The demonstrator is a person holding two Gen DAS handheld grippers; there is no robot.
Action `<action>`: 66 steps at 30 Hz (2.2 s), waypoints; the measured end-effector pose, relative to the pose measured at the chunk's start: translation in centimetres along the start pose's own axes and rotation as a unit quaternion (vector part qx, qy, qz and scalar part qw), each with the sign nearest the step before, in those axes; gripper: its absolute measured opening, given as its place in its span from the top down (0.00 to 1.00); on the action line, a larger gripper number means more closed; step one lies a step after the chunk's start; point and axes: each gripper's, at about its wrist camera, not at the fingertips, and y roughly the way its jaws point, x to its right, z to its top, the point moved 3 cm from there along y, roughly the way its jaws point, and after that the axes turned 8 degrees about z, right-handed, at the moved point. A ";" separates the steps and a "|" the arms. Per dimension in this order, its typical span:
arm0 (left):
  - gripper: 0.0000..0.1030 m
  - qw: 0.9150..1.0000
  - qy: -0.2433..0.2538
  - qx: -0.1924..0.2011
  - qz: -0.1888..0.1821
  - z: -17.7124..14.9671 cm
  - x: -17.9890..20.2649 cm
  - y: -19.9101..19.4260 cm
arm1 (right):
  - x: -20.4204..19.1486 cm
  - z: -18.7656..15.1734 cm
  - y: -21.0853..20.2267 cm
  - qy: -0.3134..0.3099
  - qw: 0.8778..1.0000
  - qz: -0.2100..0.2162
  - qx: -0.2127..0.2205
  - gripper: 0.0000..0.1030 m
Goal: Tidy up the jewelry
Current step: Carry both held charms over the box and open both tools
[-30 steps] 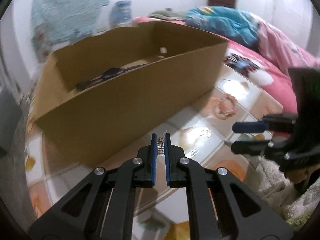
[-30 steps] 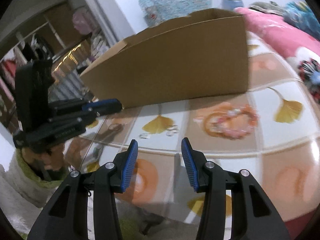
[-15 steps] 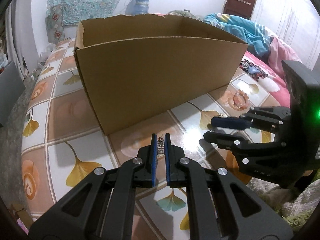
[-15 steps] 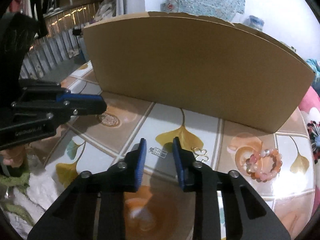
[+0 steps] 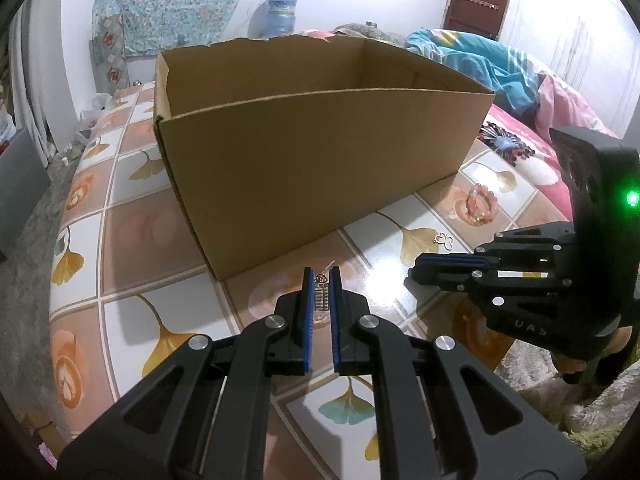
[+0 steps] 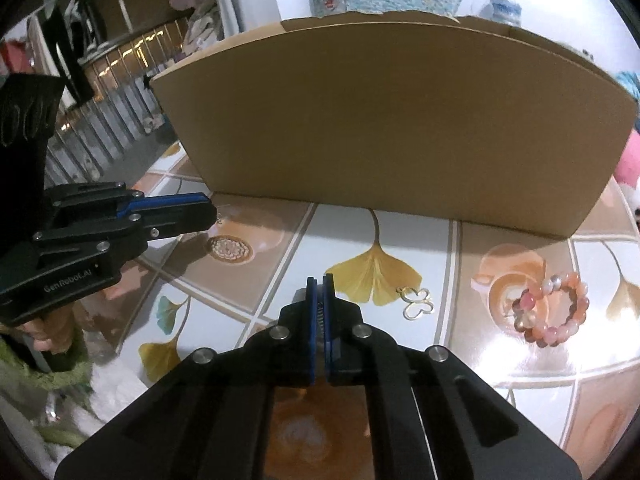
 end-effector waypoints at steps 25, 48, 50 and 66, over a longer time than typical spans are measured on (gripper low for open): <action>0.94 0.992 0.035 0.122 -0.012 8.9 2.2 -8.7 | 7.0 5.9 -13.0 0.107 0.965 0.196 0.139 0.97; 0.94 0.997 -0.019 0.070 -0.005 5.3 -1.8 -6.2 | 0.6 0.1 -0.3 -0.040 0.998 0.024 -0.030 0.82; 0.94 0.997 -0.030 0.066 -0.010 4.5 -2.3 -5.9 | 0.4 0.5 0.0 -0.054 0.998 0.016 -0.041 0.83; 0.94 0.995 -0.058 0.081 -0.022 3.0 -4.0 -6.2 | 1.2 1.1 -0.6 -0.005 0.995 0.049 -0.084 0.96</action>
